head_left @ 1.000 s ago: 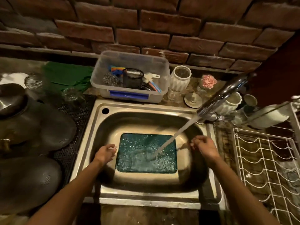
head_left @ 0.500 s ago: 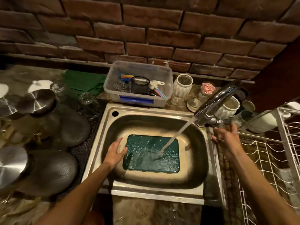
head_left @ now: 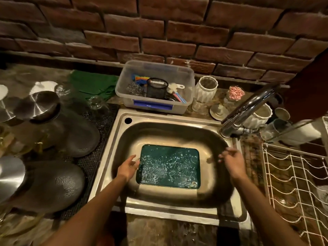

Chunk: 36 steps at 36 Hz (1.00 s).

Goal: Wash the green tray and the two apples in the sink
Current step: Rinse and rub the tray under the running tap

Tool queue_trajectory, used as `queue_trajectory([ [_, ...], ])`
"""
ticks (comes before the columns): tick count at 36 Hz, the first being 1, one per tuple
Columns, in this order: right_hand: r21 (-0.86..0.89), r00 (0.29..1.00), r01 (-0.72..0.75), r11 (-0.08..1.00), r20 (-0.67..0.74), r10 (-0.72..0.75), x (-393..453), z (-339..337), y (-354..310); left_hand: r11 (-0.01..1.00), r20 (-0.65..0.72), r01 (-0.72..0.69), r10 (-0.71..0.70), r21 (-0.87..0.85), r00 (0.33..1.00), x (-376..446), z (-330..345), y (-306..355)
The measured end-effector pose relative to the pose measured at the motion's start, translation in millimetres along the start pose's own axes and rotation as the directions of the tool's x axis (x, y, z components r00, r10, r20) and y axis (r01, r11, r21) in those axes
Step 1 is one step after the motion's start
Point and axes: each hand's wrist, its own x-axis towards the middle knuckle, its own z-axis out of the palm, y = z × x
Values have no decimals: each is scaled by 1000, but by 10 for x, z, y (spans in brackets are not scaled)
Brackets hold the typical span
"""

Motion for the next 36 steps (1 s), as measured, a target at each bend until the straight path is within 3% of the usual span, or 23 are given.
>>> queue_trajectory([
  [2,22,993,-62,998,102,59,-7,127,173,1000,20,21,-20,-12,1000,49,25,-22],
  [6,-179,965,-92,980,226,132,153,294,537,995,73,90,-86,-54,994,170,81,-86],
  [13,-470,926,-6,883,331,183,341,480,865,986,122,146,-136,-84,983,394,203,-138],
  [18,-476,926,32,879,345,153,345,586,954,996,48,80,-78,-42,996,438,215,-154],
  [22,-467,941,50,883,319,115,336,584,964,994,5,104,-104,14,995,473,240,-164],
  [29,-471,961,59,880,266,78,378,571,1003,991,-28,136,-137,-15,990,485,308,-208],
  [36,-410,971,73,909,235,29,357,492,1045,996,-56,60,-64,-65,996,446,281,-179],
])
